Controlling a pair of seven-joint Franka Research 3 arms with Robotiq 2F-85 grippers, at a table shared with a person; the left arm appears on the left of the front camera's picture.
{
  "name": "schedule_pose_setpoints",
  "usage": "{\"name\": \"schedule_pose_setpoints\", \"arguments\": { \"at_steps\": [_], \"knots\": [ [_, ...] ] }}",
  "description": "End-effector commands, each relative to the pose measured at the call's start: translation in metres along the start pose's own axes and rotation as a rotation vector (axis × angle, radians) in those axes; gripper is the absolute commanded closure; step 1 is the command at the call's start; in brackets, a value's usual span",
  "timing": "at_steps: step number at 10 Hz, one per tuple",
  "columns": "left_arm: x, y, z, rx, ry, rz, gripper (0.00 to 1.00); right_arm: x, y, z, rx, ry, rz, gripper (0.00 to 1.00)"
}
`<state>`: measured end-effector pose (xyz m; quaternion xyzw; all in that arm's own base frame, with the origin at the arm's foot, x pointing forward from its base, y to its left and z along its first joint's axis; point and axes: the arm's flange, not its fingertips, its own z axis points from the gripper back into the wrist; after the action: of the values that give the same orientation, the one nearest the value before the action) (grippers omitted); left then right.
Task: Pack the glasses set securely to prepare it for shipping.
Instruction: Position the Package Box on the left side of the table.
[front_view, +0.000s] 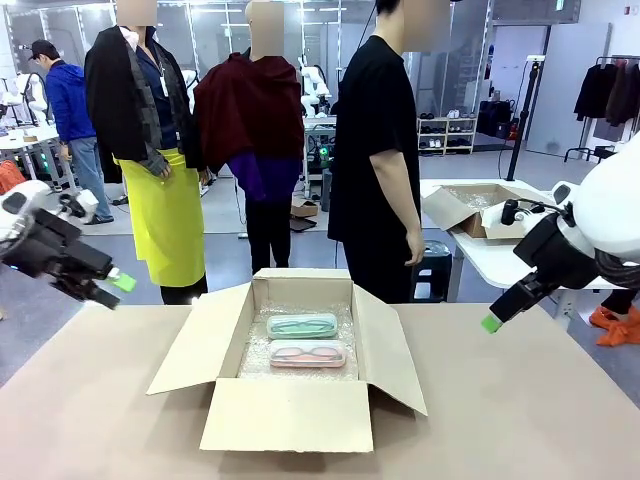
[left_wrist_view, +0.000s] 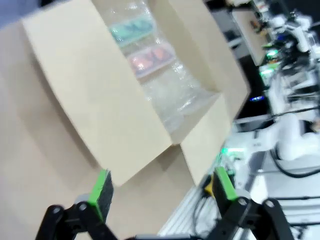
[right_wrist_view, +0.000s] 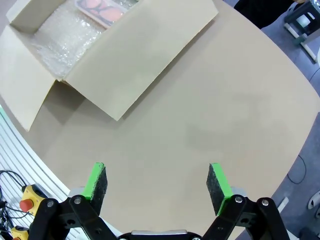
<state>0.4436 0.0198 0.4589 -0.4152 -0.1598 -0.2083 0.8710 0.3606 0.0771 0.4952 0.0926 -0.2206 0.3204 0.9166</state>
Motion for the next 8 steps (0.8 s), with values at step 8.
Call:
{"name": "schedule_pose_setpoints", "arguments": {
  "at_steps": [8],
  "knots": [
    [0.025,0.123,-0.053,-0.212,-0.098,0.385,0.0,0.0,0.001,0.001,-0.005,-0.004,0.0,0.0]
  ]
}}
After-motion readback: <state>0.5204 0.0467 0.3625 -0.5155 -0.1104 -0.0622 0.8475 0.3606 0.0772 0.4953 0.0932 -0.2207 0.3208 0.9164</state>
